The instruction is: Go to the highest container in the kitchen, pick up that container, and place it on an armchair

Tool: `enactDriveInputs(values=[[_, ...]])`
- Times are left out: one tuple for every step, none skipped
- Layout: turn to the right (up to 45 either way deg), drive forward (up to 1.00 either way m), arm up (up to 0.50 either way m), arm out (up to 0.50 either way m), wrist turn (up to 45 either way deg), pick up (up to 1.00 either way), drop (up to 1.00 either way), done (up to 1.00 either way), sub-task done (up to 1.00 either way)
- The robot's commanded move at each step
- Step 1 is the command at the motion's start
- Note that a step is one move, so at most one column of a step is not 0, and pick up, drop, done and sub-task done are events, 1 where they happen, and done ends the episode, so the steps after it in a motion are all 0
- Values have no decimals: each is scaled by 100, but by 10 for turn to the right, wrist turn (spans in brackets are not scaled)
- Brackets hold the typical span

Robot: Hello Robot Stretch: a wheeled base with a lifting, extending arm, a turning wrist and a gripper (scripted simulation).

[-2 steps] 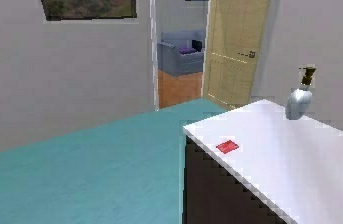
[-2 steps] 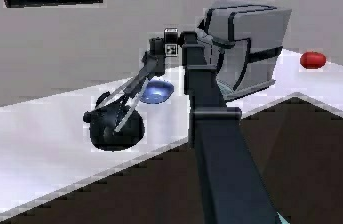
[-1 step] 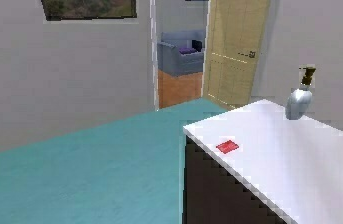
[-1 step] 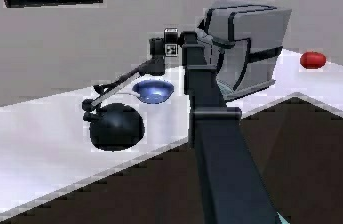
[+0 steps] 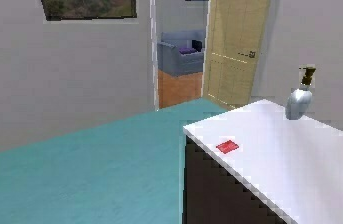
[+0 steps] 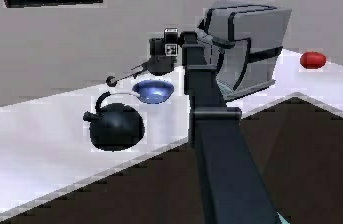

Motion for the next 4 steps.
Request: enactDriveInputs(values=[[0, 0, 0, 0, 330, 0, 0, 0, 0], [0, 0, -10, 0, 0, 0, 0, 0, 0], [0, 0, 0, 0, 0, 100, 0, 0, 0], [0, 0, 10, 0, 0, 0, 0, 0, 0]])
